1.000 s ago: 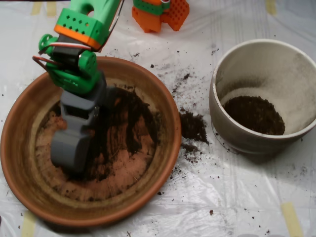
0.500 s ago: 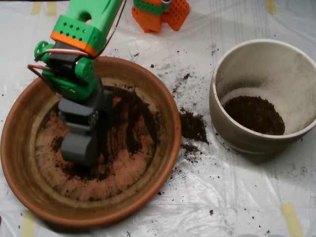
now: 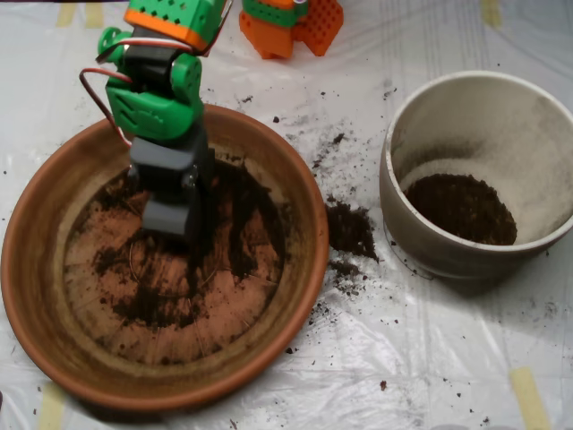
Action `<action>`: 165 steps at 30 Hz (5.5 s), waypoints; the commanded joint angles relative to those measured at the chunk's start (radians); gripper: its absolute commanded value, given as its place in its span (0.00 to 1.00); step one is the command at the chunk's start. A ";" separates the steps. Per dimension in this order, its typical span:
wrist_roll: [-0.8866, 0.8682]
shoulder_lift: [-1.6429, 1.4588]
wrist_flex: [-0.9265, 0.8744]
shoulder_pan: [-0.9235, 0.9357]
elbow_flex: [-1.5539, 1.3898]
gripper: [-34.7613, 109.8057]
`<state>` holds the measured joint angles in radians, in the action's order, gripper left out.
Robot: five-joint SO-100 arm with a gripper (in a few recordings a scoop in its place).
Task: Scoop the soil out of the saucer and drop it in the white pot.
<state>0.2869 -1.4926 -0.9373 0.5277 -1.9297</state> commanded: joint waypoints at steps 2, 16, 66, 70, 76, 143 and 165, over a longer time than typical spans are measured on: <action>0.017 -0.170 0.081 0.026 -0.120 0.24; 0.031 -0.597 -0.009 -0.133 -0.123 0.23; -0.091 -0.186 -0.676 -0.865 0.934 0.55; -0.149 -0.337 -0.609 -0.775 0.819 0.55; -0.216 -0.526 -0.555 -0.572 0.647 0.55; 0.184 -0.218 -0.051 -0.037 -0.193 0.40; 0.227 -0.103 -0.351 -0.049 0.087 0.24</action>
<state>0.5093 -1.5969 -1.1750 0.4725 -1.9589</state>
